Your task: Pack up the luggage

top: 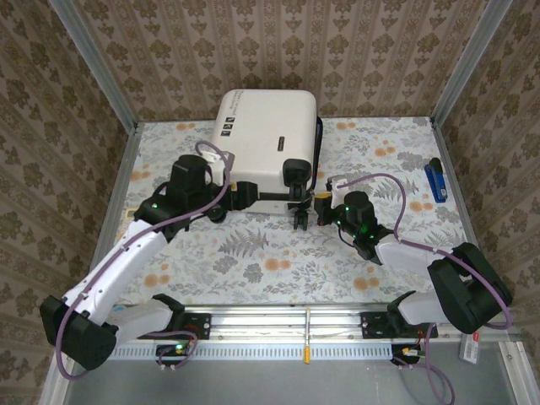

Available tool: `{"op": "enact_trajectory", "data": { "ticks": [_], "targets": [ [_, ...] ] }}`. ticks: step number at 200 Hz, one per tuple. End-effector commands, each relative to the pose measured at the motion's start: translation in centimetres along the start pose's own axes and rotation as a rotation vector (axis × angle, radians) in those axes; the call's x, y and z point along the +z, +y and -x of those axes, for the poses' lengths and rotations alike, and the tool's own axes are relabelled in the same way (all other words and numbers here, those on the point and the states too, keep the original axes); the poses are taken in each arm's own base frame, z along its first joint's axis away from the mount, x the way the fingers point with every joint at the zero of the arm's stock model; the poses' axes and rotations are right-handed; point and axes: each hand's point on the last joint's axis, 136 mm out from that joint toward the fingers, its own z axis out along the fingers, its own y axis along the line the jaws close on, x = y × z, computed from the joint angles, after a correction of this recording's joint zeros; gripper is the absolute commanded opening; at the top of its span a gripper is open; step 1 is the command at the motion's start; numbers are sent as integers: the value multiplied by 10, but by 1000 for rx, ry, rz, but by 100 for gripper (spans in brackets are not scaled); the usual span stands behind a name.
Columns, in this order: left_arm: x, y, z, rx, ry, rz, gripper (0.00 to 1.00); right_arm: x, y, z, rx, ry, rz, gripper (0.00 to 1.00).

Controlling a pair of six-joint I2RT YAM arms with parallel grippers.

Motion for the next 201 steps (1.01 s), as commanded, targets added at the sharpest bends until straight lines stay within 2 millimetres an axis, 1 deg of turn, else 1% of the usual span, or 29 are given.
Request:
{"op": "enact_trajectory", "data": {
  "ticks": [1,37,54,75,88,110,125,143,201],
  "targets": [
    [10,-3,10,27,-27,71,84,-1,15,50,-20,-136,46,0],
    [40,-31,4,73,-2,64,84,0,15,48,-20,-114,49,0],
    [53,-40,3,72,-6,66,84,0,15,48,-21,-109,47,0],
    [68,-57,3,43,-40,4,86,1,13,48,-21,-109,38,0],
    [73,-67,5,35,-54,-29,88,0,13,47,-19,-110,35,0],
    [77,-76,7,59,-56,-24,89,0,11,46,-18,-110,30,0],
    [79,-79,8,80,-53,-6,89,0,10,45,-19,-110,27,0],
    [81,-79,9,99,-43,31,90,-1,9,44,-18,-114,21,0],
    [96,-75,0,154,46,141,91,-6,5,45,-21,-129,3,0]
  ]
}}
